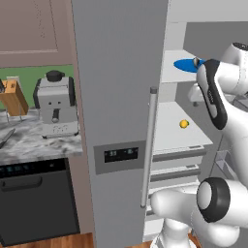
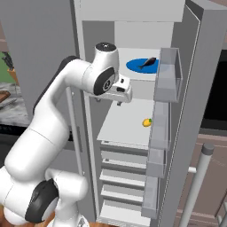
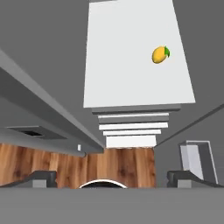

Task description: Retrieve the fish from the fridge and place it on the cutting board.

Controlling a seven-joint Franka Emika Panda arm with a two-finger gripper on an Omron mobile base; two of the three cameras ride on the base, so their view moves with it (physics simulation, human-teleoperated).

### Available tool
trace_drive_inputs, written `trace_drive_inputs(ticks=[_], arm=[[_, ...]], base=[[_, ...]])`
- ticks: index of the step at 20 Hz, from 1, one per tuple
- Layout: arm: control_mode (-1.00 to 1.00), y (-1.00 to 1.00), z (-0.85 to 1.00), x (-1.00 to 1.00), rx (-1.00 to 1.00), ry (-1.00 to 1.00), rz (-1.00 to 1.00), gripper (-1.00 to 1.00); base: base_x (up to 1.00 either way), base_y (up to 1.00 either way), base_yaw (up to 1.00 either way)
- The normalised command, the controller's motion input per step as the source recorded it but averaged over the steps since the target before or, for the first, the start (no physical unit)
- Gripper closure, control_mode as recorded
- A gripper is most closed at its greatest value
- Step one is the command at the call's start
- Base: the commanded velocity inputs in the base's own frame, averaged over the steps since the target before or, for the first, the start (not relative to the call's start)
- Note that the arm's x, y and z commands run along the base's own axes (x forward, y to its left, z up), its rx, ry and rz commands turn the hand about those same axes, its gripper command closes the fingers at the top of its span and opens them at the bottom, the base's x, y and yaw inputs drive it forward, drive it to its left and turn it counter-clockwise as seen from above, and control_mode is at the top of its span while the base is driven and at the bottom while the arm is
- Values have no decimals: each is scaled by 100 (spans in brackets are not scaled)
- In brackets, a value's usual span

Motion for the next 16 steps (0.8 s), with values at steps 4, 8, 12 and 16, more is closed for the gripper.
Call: trace_drive_inputs(ticks=[4,8,12,16], arm=[[-100,0,0,21,0,-26,0,-100],[-100,0,3,15,0,-22,0,-100],[-100,0,36,0,0,-3,0,-100],[-100,-3,50,0,0,-1,0,-100]], base=[[0,0,0],[0,0,0],[0,0,0],[0,0,0]])
